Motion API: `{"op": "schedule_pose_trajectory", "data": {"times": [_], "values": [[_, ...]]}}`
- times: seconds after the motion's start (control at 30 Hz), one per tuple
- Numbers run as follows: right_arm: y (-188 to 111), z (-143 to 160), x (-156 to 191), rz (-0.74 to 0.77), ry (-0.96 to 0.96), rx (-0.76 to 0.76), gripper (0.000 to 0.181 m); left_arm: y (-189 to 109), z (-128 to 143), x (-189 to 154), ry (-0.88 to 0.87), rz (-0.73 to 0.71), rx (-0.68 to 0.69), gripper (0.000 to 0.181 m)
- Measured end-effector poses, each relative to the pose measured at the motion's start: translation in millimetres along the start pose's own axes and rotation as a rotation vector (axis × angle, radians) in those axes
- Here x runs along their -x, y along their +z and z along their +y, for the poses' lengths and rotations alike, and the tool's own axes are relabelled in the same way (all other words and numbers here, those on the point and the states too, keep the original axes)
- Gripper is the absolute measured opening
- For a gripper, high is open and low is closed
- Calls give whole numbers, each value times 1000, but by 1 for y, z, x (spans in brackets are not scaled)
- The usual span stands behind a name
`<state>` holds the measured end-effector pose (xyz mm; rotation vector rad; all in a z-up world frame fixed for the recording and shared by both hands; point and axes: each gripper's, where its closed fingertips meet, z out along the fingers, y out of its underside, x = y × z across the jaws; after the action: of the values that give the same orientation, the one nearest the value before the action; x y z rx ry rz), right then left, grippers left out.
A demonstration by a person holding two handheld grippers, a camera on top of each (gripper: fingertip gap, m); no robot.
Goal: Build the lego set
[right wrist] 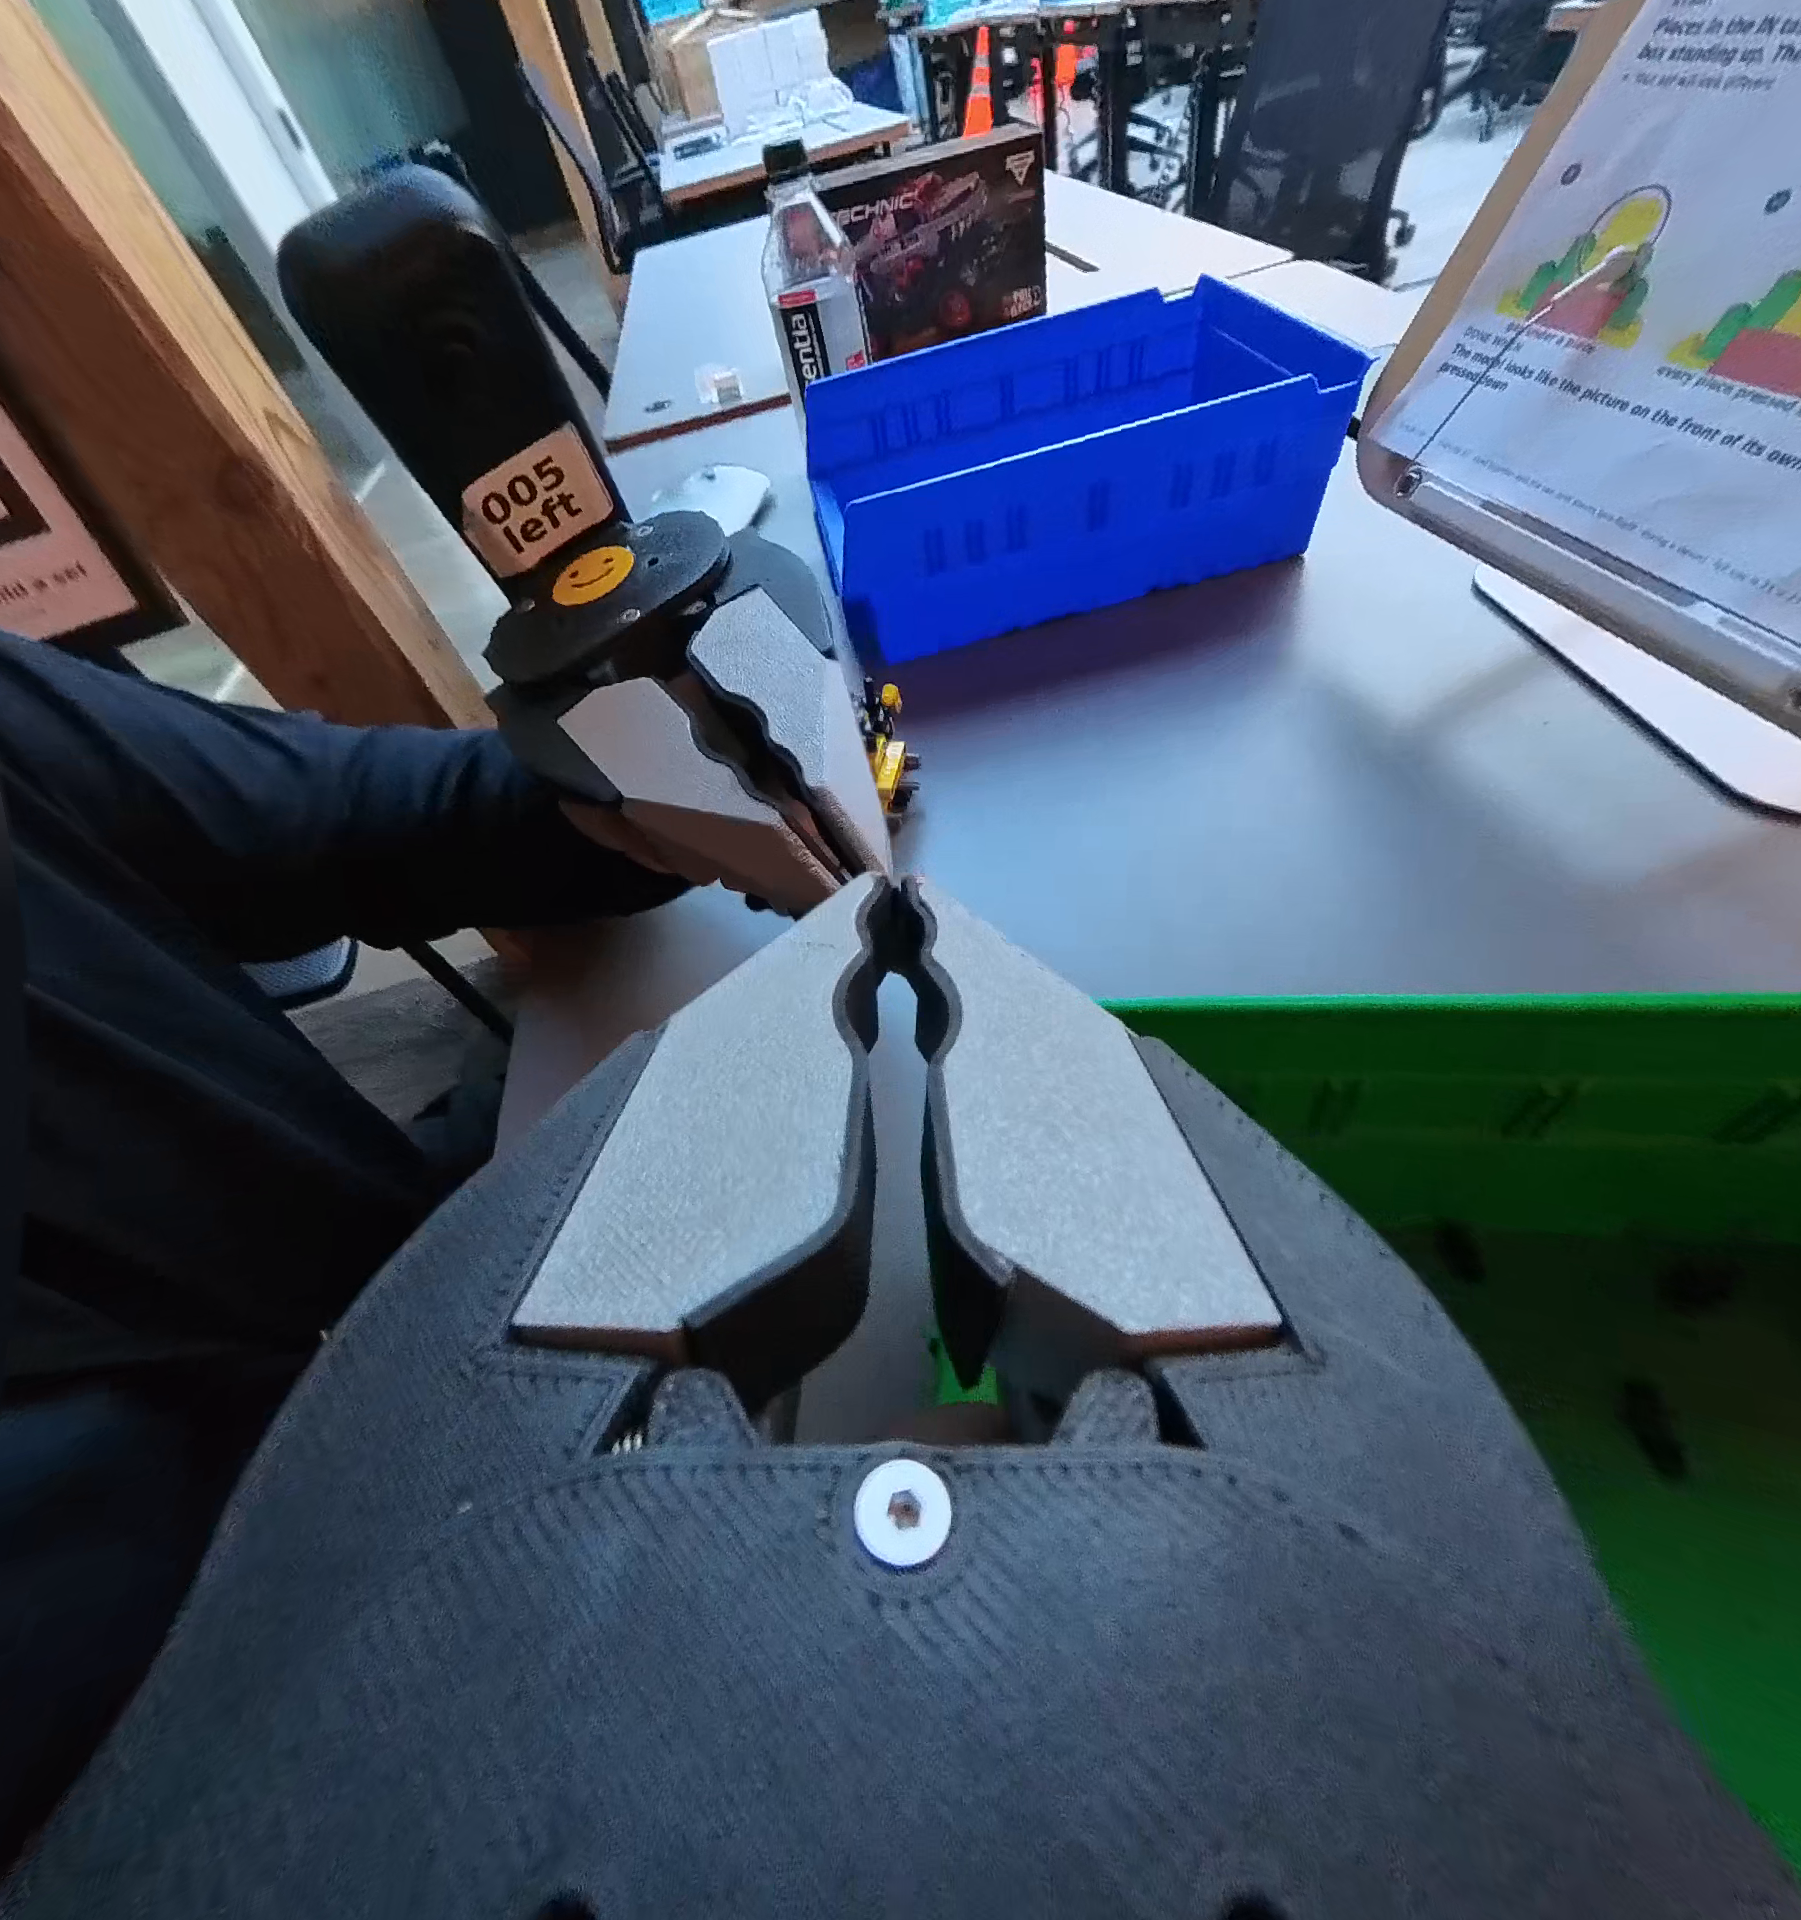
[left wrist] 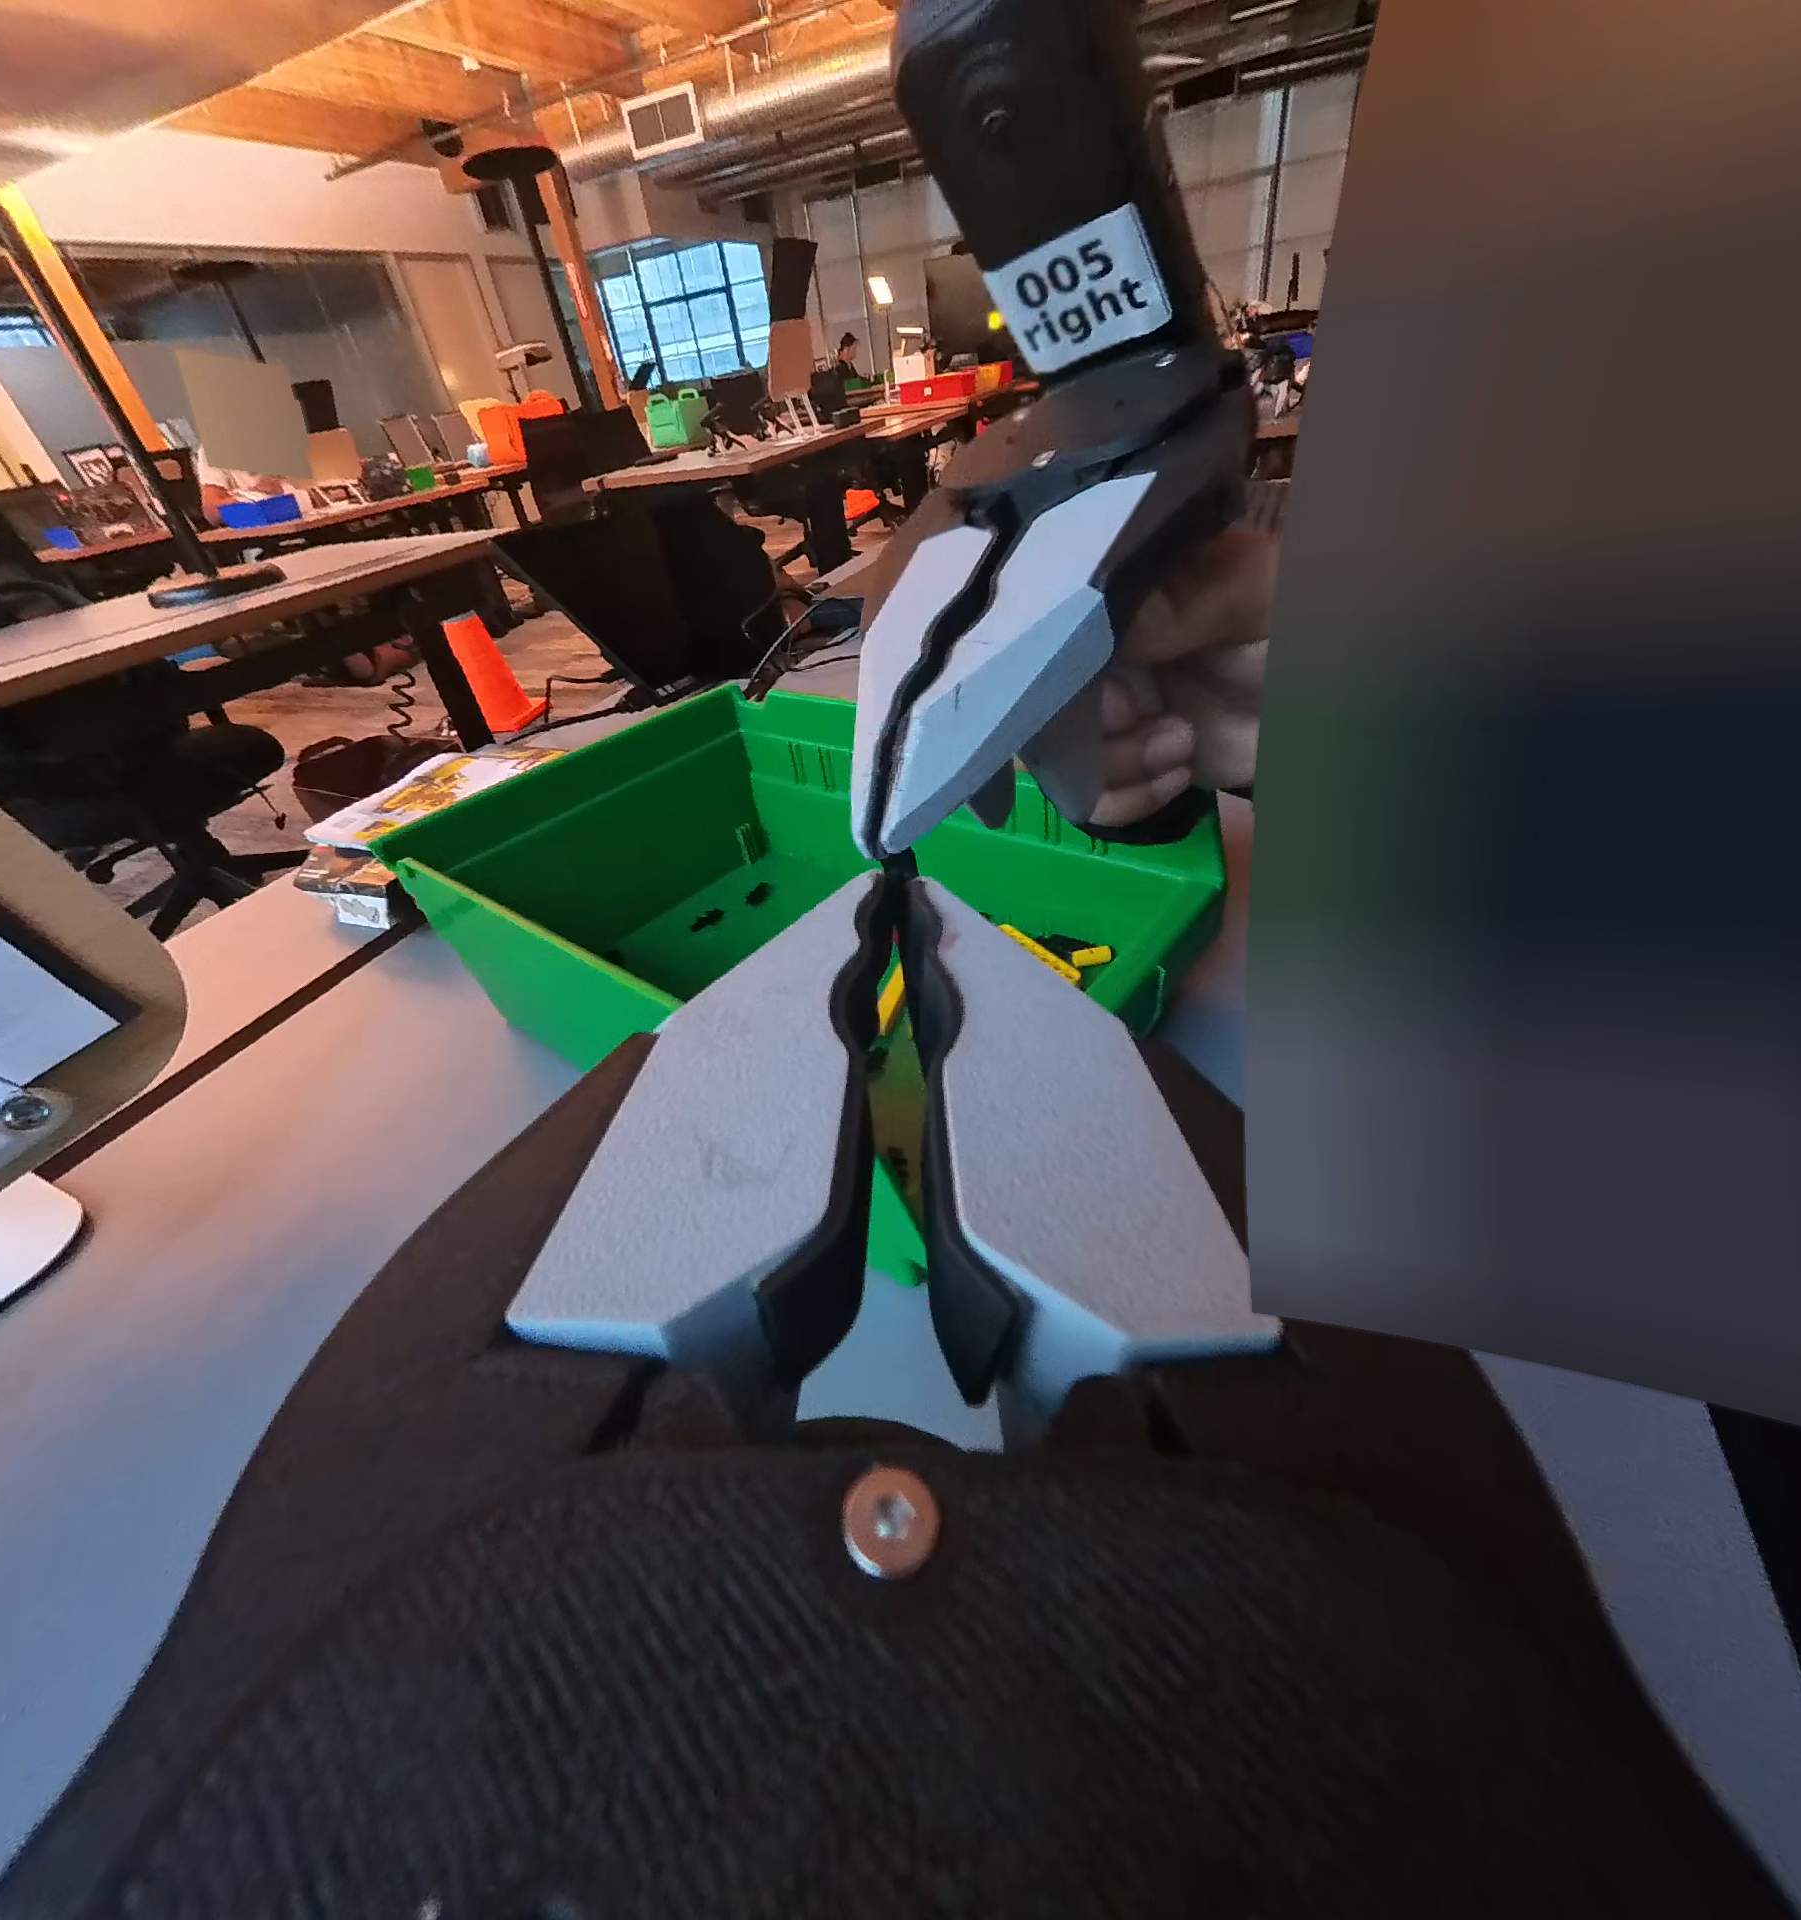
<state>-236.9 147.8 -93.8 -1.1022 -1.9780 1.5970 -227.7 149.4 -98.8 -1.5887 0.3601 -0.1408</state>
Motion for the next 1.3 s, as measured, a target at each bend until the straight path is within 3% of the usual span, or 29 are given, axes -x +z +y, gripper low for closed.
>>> {"op": "schedule_pose_trajectory", "data": {"times": [0.17, 0.27, 0.33, 0.4, 0.43, 0.63, 0.77, 0.9, 1.3], "values": [[-4, -3, -20, 110, 40, -39, 0, -2, -3, -3, 4, 22, -12, 0], [-14, -11, -18, 82, 31, -77, 0, 1, 0, -2, 35, -12, 11, 0], [-19, 3, -35, 209, -28, 22, 0, 2, 2, -2, 35, -15, 13, 0], [-27, 26, -63, 395, -111, 190, 22, 2, 2, 0, 20, -14, 11, 0], [-28, 33, -69, 435, -154, 243, 25, 2, 2, 0, 13, -15, 8, 0], [-15, 31, -36, 309, -335, 258, 22, 2, 3, 5, -35, -14, 5, 0], [-5, 16, -2, 182, -407, 152, 15, 3, 3, 1, -63, 17, -1, 0], [2, 18, 2, 176, -435, 155, 5, 2, -1, -3, -83, 47, -22, 0], [4, 15, -2, 129, -345, 113, 2, 0, 2, 3, -135, 44, -6, 3]]}}
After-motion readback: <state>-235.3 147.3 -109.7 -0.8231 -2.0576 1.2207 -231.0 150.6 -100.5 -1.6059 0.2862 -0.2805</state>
